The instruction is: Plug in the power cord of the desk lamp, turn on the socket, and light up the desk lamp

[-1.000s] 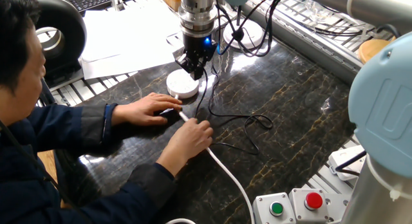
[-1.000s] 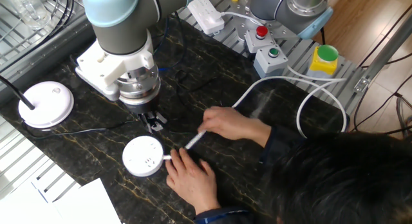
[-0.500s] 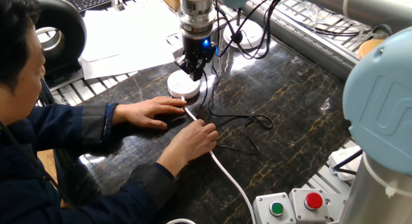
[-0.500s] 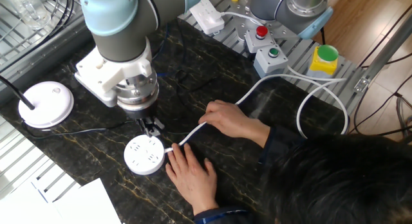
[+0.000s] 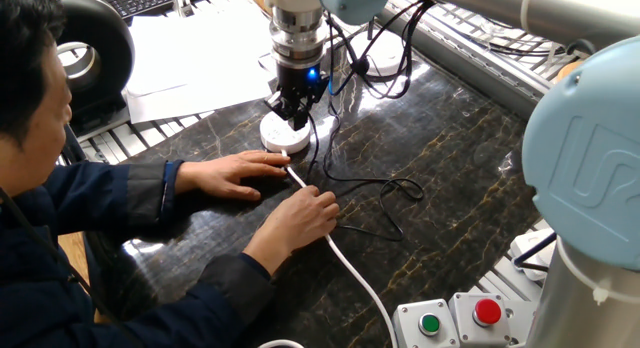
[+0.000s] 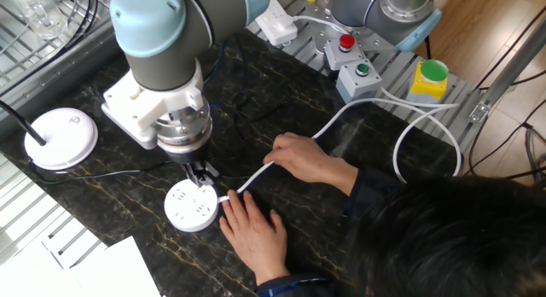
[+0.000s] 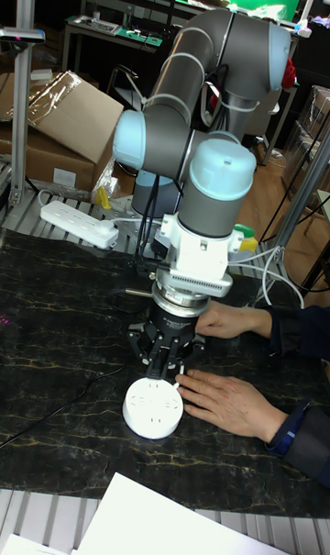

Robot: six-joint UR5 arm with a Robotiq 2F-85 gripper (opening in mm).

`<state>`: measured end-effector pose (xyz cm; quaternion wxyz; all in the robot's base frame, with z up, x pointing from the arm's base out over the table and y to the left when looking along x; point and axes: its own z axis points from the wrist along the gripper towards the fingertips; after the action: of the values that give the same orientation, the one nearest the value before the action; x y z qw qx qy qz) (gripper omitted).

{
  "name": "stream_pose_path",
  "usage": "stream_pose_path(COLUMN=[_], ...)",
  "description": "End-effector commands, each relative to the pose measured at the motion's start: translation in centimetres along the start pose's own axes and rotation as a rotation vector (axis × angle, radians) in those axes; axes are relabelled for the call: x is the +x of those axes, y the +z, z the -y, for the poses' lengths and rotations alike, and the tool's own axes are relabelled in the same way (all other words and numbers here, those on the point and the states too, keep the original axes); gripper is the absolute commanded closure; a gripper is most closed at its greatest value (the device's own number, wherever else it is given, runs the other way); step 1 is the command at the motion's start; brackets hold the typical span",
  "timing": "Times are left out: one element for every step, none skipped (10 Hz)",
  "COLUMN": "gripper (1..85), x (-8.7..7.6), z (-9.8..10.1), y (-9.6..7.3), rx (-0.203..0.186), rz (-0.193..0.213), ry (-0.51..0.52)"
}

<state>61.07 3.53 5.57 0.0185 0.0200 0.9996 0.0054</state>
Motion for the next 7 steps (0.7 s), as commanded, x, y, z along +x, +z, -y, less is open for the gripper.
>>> stream_pose_path(gripper=[84.7,84.7,84.7,84.7,84.7,84.7,84.7], x=[0.02,0.08,0.05,0.03,0.05,0.1,0.16], z=[-0.59,-0.53,-0.29,-0.18,-0.07,0.07,0.07], y=[0.11,0.06,0.17,0.3,0.37,0.34,0.3], rx=[-0.006,-0.005,0.003,0.005,0.005,0.009,0.009], rz=[-0.001,-0.002,-0.002,-0.002,-0.002,-0.003,-0.005], ry=[0.005,0.002,-0.003,-0.004,-0.006,-0.007,-0.007])
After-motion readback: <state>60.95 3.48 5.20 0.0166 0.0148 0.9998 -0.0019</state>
